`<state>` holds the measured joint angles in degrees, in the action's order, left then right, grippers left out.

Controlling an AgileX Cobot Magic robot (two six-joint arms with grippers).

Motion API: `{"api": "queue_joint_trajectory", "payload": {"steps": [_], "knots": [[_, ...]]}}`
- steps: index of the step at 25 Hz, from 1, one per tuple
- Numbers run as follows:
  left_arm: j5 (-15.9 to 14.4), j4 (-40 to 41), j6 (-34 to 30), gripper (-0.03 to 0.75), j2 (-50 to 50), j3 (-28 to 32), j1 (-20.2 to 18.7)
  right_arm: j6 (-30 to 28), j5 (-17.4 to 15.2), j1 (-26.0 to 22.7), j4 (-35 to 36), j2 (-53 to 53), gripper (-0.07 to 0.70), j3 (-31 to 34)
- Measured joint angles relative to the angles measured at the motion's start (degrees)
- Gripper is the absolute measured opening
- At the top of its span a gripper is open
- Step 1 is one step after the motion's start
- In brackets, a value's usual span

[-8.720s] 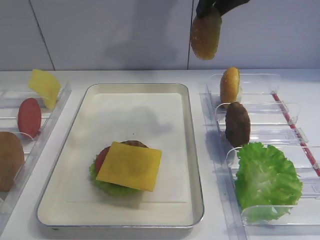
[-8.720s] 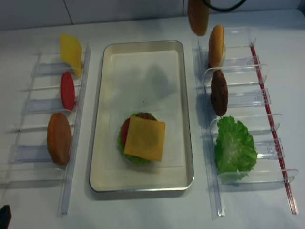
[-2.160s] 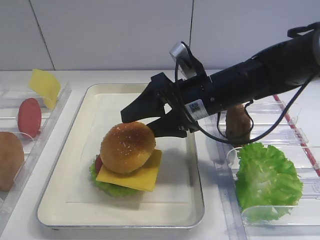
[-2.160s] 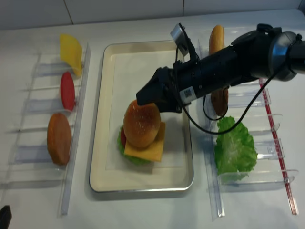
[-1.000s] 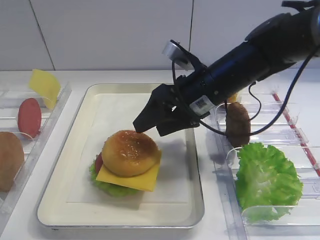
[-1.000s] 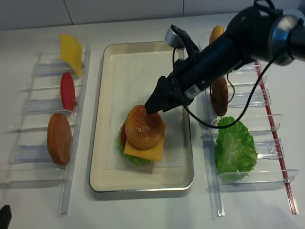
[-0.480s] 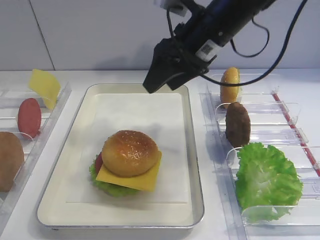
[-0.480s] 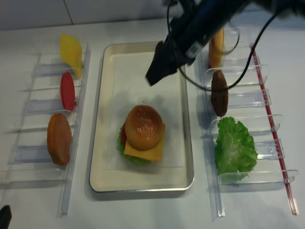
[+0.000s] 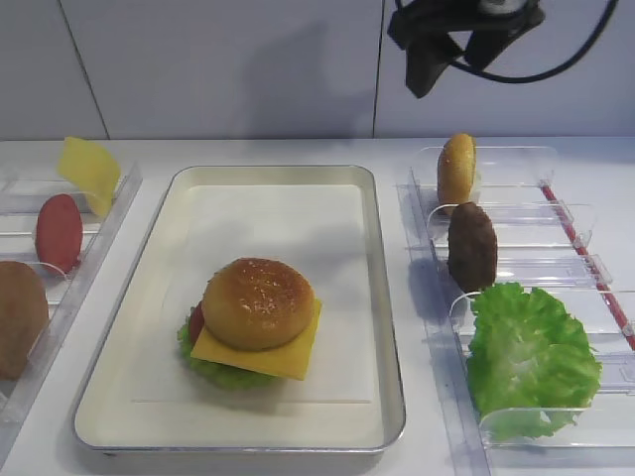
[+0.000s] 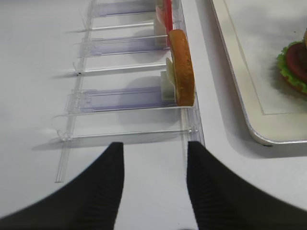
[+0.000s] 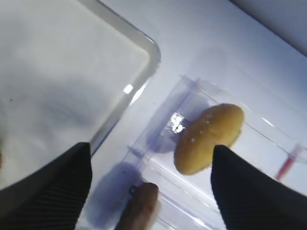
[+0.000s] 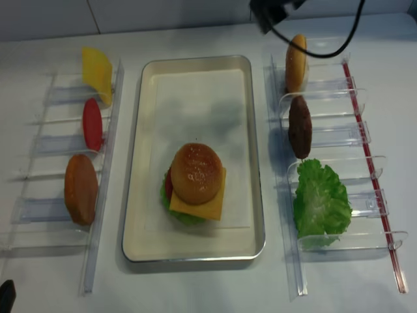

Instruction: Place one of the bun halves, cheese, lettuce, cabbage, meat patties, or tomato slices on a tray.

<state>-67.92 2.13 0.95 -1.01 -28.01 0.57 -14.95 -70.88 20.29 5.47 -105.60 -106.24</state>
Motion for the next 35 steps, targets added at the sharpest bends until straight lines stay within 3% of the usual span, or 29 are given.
{"api": "queue_joint_trajectory", "payload": {"steps": [4, 7, 12, 20, 24, 35], "knots": [[0.00, 0.00, 0.00, 0.326, 0.00, 0.00, 0.00, 1.11, -0.14, -1.43, -2.57, 10.16, 0.552, 9.01], [0.00, 0.00, 0.00, 0.326, 0.00, 0.00, 0.00, 0.27, -0.29, -6.03, 1.09, 19.85, 0.552, 17.61], [0.00, 0.00, 0.00, 0.326, 0.00, 0.00, 0.00, -3.88, 3.38, -11.96, 6.75, 35.84, 0.552, 30.39], [0.00, 0.00, 0.00, 0.326, 0.00, 0.00, 0.00, -3.51, 5.85, -12.16, 7.08, 54.49, 0.552, 45.55], [0.00, 0.00, 0.00, 0.326, 0.00, 0.00, 0.00, -1.24, 9.16, -12.16, 7.08, 61.51, 0.552, 53.99], [0.00, 0.00, 0.00, 0.326, 0.00, 0.00, 0.00, 0.97, 10.17, -12.16, 6.07, 79.91, 0.552, 68.62]]}}
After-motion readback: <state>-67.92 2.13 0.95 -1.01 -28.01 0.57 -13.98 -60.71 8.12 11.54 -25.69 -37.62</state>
